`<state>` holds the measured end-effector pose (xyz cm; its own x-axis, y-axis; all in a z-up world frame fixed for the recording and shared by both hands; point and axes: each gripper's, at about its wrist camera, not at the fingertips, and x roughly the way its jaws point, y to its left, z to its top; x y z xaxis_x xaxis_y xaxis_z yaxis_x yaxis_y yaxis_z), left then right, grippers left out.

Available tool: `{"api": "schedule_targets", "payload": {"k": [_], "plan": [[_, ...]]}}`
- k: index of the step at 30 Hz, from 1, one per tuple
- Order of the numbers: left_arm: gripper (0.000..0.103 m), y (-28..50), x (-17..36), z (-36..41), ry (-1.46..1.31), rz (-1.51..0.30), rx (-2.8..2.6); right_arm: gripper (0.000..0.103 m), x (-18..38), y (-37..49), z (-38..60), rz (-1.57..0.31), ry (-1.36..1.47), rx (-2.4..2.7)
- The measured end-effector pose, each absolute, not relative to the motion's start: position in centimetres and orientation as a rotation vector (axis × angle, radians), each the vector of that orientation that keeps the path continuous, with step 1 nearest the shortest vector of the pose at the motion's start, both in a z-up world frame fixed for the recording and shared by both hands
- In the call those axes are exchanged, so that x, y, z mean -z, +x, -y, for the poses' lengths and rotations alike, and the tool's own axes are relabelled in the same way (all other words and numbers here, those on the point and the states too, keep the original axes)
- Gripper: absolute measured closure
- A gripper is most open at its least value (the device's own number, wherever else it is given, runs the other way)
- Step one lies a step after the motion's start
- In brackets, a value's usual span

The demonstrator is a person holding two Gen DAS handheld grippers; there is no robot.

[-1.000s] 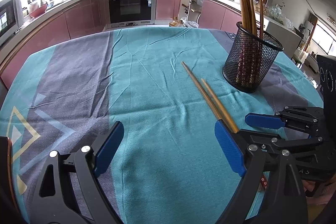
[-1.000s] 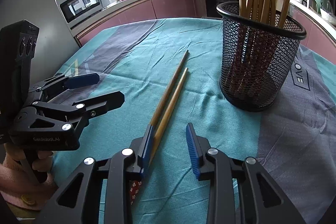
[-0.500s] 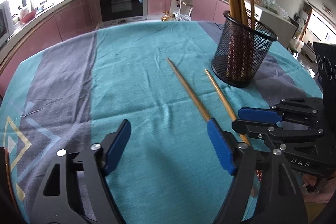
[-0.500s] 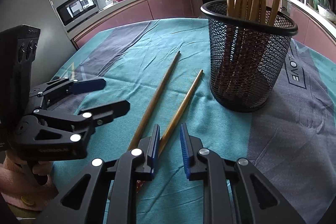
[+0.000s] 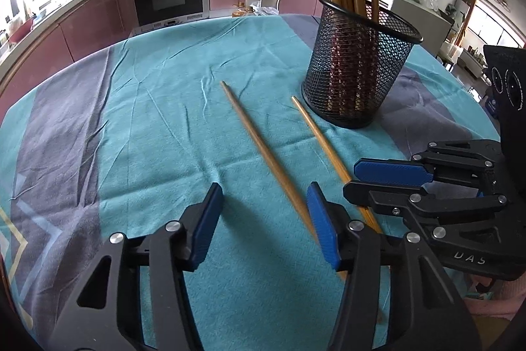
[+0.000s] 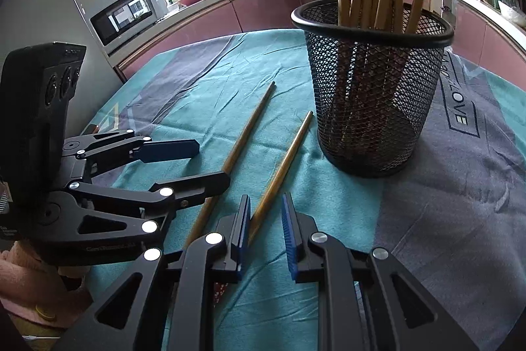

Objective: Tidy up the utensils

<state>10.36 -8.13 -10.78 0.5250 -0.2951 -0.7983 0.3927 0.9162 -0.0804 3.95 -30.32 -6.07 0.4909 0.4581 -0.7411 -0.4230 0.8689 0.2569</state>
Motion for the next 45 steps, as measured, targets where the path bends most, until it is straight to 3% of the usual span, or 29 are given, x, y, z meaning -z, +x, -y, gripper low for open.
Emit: {"api": "schedule_targets", "payload": {"k": [13, 21, 25, 32, 45], "plan": [[0.074, 9.9, 10.8, 7.9, 0.091, -0.933, 0.44, 0.086, 6.2, 4.2, 30.3, -0.913, 0.054, -0.534], [0.072, 10.0, 10.9, 8.0, 0.093, -0.945, 0.438, 0.086, 6.1, 4.5, 30.3, -0.914, 0.064, -0.536], [0.081, 9.8, 10.8, 8.2, 0.097, -0.941, 0.444, 0.086, 6.1, 4.5, 30.3, -0.915, 0.065, -0.536], [0.088, 8.9, 10.8, 7.8, 0.079, -0.942, 0.443, 0.086, 6.1, 4.6, 30.4, -0.915, 0.069, -0.536], [0.093, 7.4, 10.6, 6.4, 0.068, -0.947, 0.447, 0.091, 6.2, 5.2, 29.7, -0.92, 0.073, -0.541]]}}
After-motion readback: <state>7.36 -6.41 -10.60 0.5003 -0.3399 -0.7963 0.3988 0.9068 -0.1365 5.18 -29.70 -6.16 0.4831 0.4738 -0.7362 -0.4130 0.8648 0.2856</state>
